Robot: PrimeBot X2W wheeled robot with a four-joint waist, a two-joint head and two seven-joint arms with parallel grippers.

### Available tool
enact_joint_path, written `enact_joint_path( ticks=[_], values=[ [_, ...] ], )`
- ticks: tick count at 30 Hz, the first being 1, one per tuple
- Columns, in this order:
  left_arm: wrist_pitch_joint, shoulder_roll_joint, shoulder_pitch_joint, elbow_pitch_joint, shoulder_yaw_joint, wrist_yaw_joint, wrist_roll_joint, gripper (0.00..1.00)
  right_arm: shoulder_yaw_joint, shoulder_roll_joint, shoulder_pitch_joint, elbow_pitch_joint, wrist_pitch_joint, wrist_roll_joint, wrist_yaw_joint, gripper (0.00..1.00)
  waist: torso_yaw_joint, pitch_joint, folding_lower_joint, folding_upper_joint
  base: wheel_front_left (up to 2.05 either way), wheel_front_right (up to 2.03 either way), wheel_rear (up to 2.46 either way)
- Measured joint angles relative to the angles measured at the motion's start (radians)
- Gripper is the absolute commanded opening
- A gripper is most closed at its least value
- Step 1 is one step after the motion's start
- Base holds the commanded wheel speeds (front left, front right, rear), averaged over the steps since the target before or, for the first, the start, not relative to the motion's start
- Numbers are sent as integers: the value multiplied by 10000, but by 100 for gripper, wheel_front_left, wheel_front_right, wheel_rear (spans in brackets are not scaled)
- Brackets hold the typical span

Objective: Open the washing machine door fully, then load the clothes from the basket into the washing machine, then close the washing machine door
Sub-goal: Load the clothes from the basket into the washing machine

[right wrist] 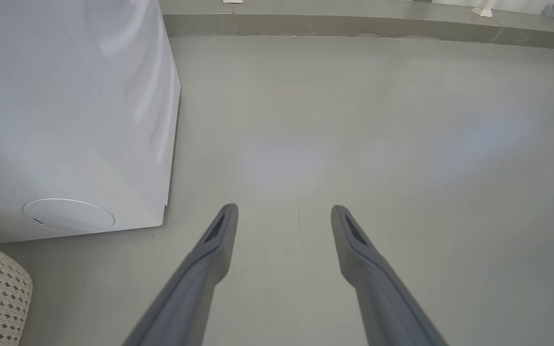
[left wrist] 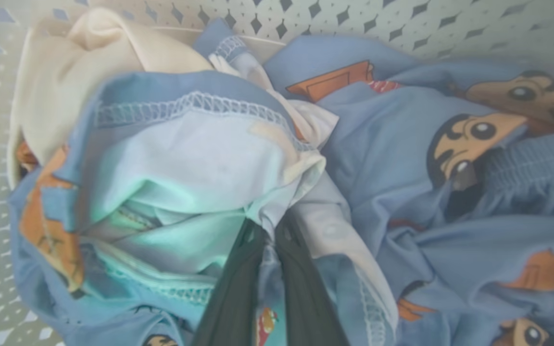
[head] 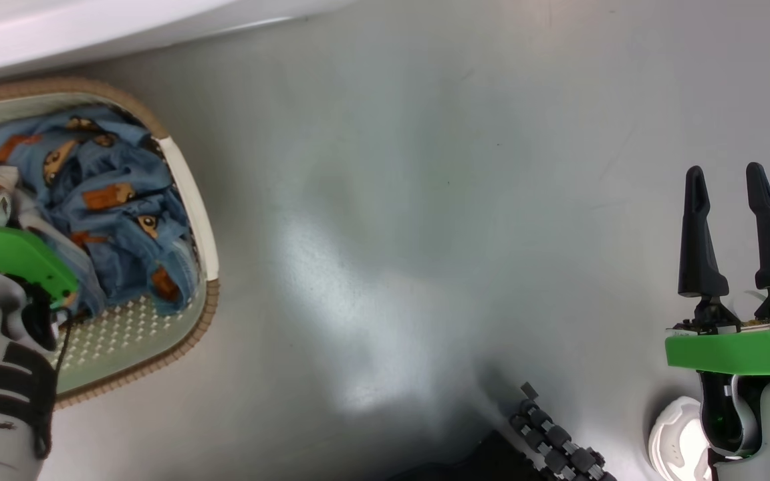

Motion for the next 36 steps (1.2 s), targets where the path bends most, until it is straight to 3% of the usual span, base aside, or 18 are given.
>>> enact_joint_path(
  ticks=[9,16,27,36],
  values=[
    [-1066,-391,322,-33,178,-594,-345,0,10,-2,-118,188,0,56,0,100,376,-576,0,0,0,0,0],
    [-1365,-943,1349,-849,274,-880,-491,0,8,-4,-114,403,0,48,0,100,719,-1256,0,0,0,0,0],
    [-1367,-1791,4555,-5145,880,-970,-127,0,82,-10,378,688,0,-397,0,100,1421,-2945,0,0,0,0,0],
    [-1367,-1866,6745,-7599,708,-821,23,0,109,-12,1156,936,0,-525,0,100,1880,-4595,0,0,0,0,0]
  ],
)
